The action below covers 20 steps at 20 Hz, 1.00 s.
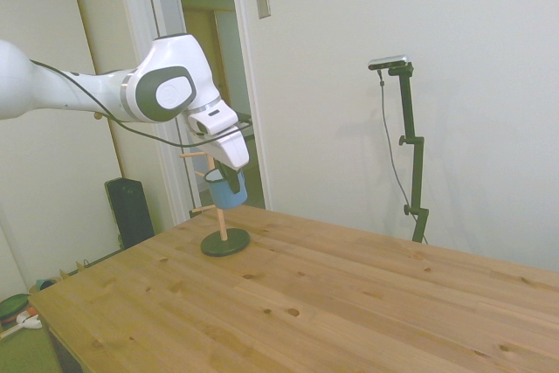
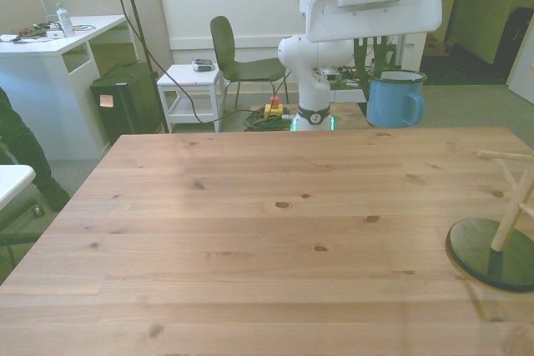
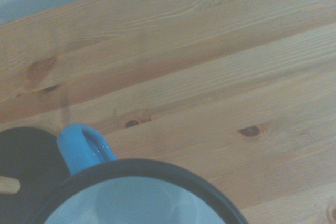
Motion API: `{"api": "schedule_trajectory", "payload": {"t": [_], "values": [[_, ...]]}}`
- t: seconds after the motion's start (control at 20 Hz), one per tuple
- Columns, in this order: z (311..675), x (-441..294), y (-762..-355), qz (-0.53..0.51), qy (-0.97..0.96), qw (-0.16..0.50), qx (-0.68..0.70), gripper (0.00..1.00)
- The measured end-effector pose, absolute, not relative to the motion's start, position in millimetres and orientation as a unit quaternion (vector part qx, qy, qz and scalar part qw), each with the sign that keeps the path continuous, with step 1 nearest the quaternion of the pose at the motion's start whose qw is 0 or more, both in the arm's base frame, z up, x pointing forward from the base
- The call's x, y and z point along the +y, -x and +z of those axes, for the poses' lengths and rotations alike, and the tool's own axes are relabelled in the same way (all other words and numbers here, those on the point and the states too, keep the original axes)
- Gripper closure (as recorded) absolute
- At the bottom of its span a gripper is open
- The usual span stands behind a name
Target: Hang the mug
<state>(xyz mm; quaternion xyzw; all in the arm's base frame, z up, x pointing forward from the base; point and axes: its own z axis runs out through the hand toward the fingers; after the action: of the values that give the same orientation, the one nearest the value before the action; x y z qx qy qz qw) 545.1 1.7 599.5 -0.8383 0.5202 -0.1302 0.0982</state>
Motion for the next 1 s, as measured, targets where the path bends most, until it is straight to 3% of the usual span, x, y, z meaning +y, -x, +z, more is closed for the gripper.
{"api": "schedule_trajectory", "payload": {"t": [1.0], "values": [[573.6,43.5,-575.7,-0.117,0.845,0.074,0.516,1.00]]}}
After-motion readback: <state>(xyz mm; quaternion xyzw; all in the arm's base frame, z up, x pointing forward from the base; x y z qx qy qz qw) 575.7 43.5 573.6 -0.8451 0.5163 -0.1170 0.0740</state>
